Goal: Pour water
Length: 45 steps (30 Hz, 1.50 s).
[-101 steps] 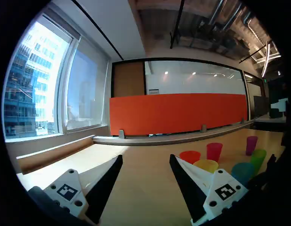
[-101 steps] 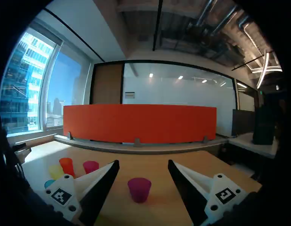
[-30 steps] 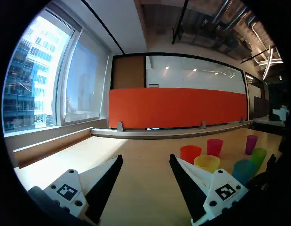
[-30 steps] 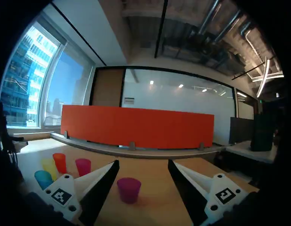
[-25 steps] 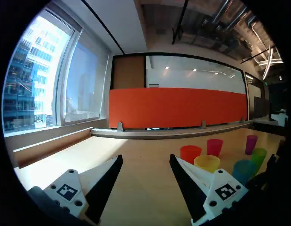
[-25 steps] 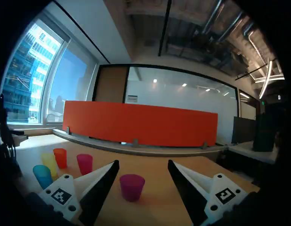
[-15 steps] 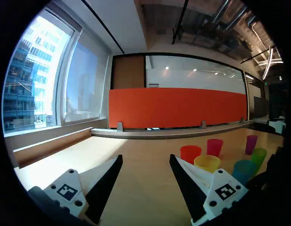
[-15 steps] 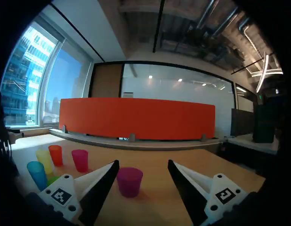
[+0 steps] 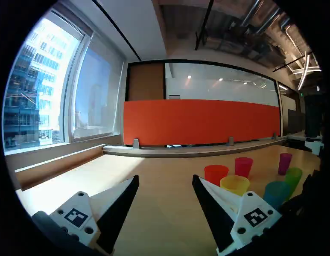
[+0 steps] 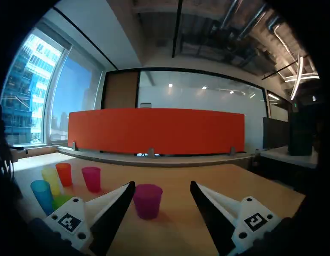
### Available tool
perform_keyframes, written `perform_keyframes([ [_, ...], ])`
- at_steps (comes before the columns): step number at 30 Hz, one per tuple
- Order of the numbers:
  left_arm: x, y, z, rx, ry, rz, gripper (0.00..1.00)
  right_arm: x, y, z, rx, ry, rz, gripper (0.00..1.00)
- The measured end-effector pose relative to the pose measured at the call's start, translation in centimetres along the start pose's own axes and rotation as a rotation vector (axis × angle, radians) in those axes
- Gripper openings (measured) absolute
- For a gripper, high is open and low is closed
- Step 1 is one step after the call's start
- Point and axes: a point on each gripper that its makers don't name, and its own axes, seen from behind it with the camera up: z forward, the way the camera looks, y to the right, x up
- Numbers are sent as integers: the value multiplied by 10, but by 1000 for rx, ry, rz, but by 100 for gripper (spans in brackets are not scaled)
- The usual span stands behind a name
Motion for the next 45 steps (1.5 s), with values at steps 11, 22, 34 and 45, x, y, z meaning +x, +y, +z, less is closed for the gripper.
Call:
perform_keyframes([
  [11,0,0,0,0,0,0,92,-6,9,1,-22,-19,14,100],
  [22,0,-1,0,0,0,0,92,-5,12,0,-23,-16,23,100],
  [34,0,-1,-1,0,0,0,92,-6,16,1,-26,-17,24,100],
  [45,0,-1,0,0,0,0,92,-5,16,1,-26,-18,22,100],
])
